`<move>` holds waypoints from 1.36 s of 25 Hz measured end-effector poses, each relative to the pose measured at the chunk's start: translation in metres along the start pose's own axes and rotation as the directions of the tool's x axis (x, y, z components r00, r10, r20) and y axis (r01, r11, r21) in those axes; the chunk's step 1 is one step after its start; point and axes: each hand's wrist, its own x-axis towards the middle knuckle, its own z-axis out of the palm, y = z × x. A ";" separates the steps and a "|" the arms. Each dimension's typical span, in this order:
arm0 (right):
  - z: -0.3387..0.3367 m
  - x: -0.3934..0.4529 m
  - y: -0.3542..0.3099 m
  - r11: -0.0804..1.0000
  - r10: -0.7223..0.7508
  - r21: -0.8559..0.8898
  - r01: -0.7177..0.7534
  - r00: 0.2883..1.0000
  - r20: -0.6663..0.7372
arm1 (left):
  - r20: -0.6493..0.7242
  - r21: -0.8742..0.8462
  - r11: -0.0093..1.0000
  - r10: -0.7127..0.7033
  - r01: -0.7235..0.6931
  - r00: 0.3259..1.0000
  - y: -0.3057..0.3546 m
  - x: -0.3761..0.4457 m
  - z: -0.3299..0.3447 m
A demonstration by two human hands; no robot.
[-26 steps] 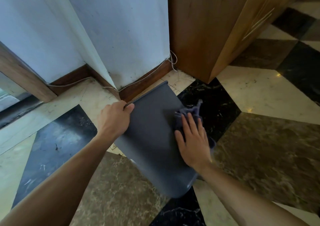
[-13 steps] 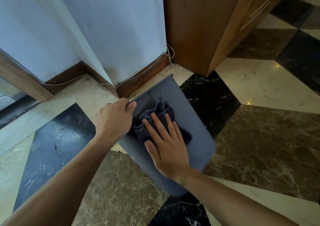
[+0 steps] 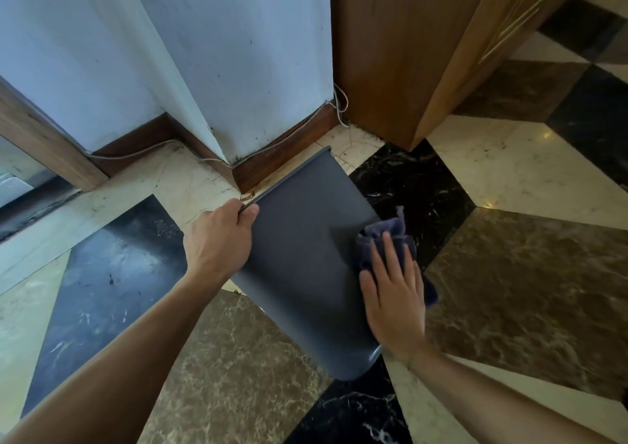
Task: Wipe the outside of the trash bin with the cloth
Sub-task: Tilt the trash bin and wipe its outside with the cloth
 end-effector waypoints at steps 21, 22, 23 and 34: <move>0.027 -0.061 -0.004 0.975 -0.206 -0.096 0.201 0.978 -0.035 | 0.443 0.149 0.944 0.203 -0.295 0.873 0.142 0.075 0.003; 0.027 -0.060 -0.005 0.973 -0.214 -0.099 0.209 0.976 -0.036 | 0.381 0.093 0.966 0.189 -0.240 0.905 0.146 0.075 0.008; 0.028 -0.058 -0.005 0.972 -0.219 -0.100 0.214 0.975 -0.039 | 0.343 0.056 0.976 0.178 -0.209 0.922 0.150 0.073 0.012; -0.001 -0.005 -0.019 0.976 -0.085 0.173 0.132 0.963 -0.254 | 0.082 -0.104 0.986 0.140 -0.131 0.987 0.090 0.058 0.007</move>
